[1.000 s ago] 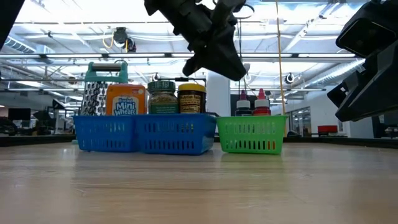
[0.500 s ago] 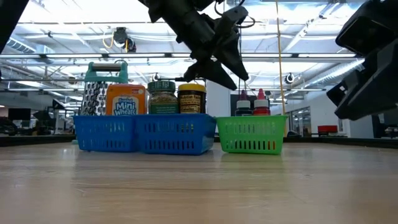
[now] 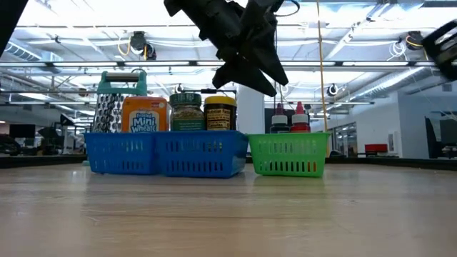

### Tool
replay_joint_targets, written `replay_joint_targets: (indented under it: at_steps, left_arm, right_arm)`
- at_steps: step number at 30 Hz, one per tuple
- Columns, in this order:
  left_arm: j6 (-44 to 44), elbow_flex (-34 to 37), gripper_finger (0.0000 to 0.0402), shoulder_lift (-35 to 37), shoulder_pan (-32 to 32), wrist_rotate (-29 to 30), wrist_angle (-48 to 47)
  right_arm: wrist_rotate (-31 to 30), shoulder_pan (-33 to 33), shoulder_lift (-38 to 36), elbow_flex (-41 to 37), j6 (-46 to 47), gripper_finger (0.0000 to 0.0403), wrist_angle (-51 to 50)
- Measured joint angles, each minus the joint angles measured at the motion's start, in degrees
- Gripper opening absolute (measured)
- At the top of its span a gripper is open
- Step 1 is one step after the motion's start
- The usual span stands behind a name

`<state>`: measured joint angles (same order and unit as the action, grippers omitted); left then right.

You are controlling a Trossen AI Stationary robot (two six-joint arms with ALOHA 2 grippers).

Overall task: Pick & Place Kitchen Items
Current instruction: Put the yellow cereal box into the left blue bin

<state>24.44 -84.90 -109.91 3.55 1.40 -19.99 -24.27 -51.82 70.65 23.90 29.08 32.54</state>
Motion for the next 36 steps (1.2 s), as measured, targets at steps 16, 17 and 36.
replay_joint_targets:
  at_steps: [16,17,36]
  left_arm:
    - [0.2,0.0,0.0160,0.0,0.7,0.0,0.0]
    - [0.2,0.0,0.0158,0.0,0.7,0.0,0.0]
    - [1.5,0.0,0.0136,0.0,2.6,0.0,-1.2]
  right_arm:
    - [-6.6,-9.1,12.5,17.4,6.9,0.0052,-12.9]
    - [-7.2,-9.5,13.0,17.7,8.0,0.0052,-13.2]
    - [-6.4,-12.2,27.3,24.5,27.3,0.0042,-16.6]
